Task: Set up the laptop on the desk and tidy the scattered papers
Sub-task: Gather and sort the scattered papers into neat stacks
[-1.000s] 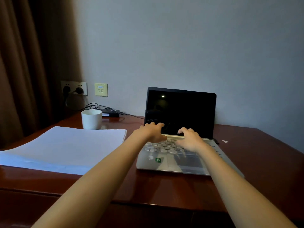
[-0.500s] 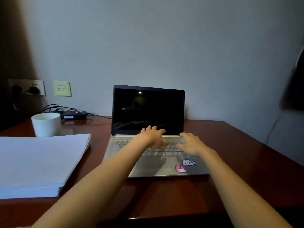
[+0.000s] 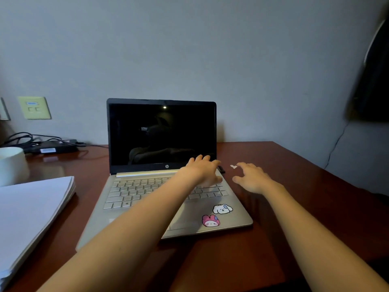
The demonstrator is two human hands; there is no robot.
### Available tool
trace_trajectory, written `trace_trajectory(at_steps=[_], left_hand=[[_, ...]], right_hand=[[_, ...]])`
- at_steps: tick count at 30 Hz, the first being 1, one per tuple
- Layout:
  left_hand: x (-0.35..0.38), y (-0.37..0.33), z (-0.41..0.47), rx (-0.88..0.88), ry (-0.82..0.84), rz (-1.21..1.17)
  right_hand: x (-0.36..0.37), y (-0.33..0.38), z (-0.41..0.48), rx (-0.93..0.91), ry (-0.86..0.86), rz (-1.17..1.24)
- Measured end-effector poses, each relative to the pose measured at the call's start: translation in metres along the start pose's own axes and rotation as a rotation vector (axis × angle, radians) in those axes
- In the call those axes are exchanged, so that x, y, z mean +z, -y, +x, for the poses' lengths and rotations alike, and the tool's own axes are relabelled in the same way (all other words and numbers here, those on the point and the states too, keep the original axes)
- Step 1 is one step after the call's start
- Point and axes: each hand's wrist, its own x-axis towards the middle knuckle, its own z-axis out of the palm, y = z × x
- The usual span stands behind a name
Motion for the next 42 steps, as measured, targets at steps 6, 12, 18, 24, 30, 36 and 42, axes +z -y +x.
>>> trace_trajectory(at_steps=[6, 12, 18, 24, 30, 36, 42], left_hand=[[0.003, -0.015, 0.039, 0.106, 0.005, 0.053], [-0.024, -0.014, 0.096, 0.206, -0.038, 0.047], [-0.060, -0.007, 0.126, 0.243, 0.019, -0.028], [-0.133, -0.001, 0.130, 0.236, 0.052, -0.092], [-0.208, 0.029, 0.124, 0.178, 0.038, -0.155], [-0.231, 0.076, 0.129, 0.037, 0.094, -0.206], [-0.228, 0.109, 0.153, -0.094, 0.187, -0.346]], right_hand=[[-0.004, -0.021, 0.043, 0.007, -0.011, -0.010], [-0.017, -0.036, 0.108, 0.074, 0.009, 0.027], [-0.037, -0.020, 0.140, 0.076, 0.129, 0.032], [-0.095, 0.004, 0.149, 0.100, 0.196, 0.054], [-0.154, 0.044, 0.150, 0.038, 0.237, 0.094], [-0.180, 0.067, 0.157, 0.004, 0.258, 0.081], [-0.182, 0.072, 0.192, -0.049, 0.292, 0.057]])
